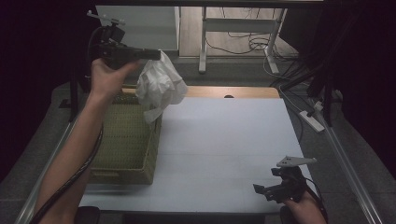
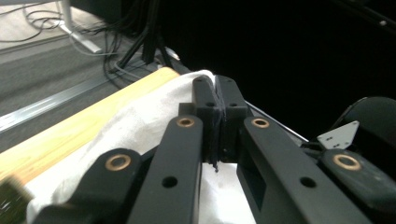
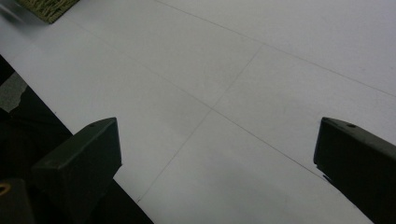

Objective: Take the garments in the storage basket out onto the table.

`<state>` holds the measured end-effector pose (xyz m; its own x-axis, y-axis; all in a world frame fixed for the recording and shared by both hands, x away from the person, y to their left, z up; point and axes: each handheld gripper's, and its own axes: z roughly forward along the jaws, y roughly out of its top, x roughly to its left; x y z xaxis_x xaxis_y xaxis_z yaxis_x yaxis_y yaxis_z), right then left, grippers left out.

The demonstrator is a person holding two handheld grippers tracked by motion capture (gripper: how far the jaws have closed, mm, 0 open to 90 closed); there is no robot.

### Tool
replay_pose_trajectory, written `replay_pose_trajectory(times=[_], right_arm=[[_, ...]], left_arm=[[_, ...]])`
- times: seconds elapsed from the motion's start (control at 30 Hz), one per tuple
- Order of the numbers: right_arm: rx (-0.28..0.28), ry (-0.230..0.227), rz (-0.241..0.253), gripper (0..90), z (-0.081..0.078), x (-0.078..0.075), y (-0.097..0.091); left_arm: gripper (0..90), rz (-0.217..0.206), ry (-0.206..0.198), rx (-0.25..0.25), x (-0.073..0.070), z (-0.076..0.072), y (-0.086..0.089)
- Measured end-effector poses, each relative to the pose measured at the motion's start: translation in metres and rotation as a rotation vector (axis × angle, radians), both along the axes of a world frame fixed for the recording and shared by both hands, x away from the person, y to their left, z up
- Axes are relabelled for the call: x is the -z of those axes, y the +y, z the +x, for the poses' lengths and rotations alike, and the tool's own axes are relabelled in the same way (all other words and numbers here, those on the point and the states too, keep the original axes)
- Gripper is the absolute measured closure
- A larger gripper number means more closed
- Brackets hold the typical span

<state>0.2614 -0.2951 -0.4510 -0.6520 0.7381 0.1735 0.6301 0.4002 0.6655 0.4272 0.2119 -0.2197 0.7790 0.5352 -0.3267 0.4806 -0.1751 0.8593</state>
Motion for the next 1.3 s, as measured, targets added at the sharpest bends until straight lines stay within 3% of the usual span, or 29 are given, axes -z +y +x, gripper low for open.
replay_pose_trajectory(times=[0.3, 0.47, 0.63, 1.1, 1.3], right_arm=[[0.0, 0.001, 0.006, 1.0, 0.0, 0.0, 0.0], [0.0, 0.003, 0.009, 1.0, 0.0, -0.001, -0.001], [0.001, 0.002, 0.012, 1.0, -0.001, -0.001, -0.001], [0.002, 0.001, 0.017, 1.0, 0.0, -0.001, -0.002], [0.0, 0.002, 0.017, 1.0, 0.0, -0.001, -0.002]], left_arm=[[88.3, -0.025, -0.028, 0.093, -0.019, 0.001, -0.038], [88.3, -0.006, -0.048, 0.127, -0.027, -0.002, -0.057], [88.3, 0.008, -0.046, 0.144, -0.025, -0.003, -0.068], [88.2, -0.021, -0.035, 0.246, -0.027, 0.001, -0.111], [88.2, 0.007, -0.044, 0.263, -0.027, -0.002, -0.123]])
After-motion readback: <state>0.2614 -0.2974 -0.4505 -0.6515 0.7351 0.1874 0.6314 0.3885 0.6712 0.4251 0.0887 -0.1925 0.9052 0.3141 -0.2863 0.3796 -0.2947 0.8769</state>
